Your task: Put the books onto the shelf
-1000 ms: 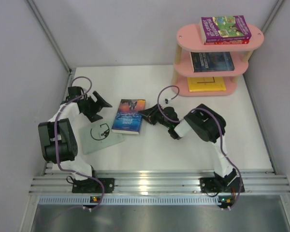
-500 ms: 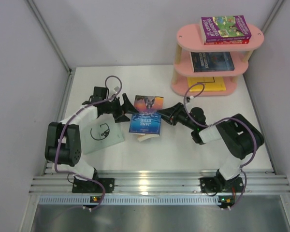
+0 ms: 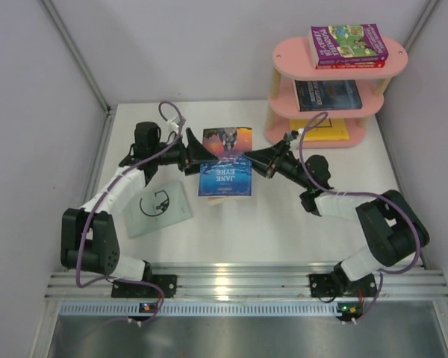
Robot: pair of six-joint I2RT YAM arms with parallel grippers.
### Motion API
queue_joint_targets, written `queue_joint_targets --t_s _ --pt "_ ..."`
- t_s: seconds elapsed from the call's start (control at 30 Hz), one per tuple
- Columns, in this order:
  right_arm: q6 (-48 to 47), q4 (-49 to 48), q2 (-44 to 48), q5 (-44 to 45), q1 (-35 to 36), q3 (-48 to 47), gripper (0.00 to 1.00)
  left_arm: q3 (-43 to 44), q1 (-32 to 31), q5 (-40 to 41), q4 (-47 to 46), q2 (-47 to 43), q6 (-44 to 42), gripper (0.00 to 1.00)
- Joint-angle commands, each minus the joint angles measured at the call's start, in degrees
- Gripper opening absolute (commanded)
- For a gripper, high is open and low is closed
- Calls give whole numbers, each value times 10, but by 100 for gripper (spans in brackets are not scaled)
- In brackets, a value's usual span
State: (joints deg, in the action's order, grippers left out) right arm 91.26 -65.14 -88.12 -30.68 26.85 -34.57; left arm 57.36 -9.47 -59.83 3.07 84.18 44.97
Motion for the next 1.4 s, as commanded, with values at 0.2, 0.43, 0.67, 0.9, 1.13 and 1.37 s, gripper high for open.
queue_joint_targets --t_s 0.2,0.43,0.67,0.9,1.13,1.37 --pt "69 -213 78 -1 -2 -66 0 -13 -18 -52 -140 -76 112 99" --pt "104 -225 74 -6 -3 -106 0 4 -22 -70 -188 -92 167 99" --pt "124 -225 68 -9 -3 -154 0 116 -20 -11 141 -76 -63 99" --pt "110 -222 55 -24 -26 -112 0 88 -12 -2 62 -89 17 99" --pt "27 -218 3 -40 -50 14 0 35 -13 83 85 -47 -51 99" --pt "-60 -209 -155 -42 -71 91 0 40 -14 283 225 8 -125 98"
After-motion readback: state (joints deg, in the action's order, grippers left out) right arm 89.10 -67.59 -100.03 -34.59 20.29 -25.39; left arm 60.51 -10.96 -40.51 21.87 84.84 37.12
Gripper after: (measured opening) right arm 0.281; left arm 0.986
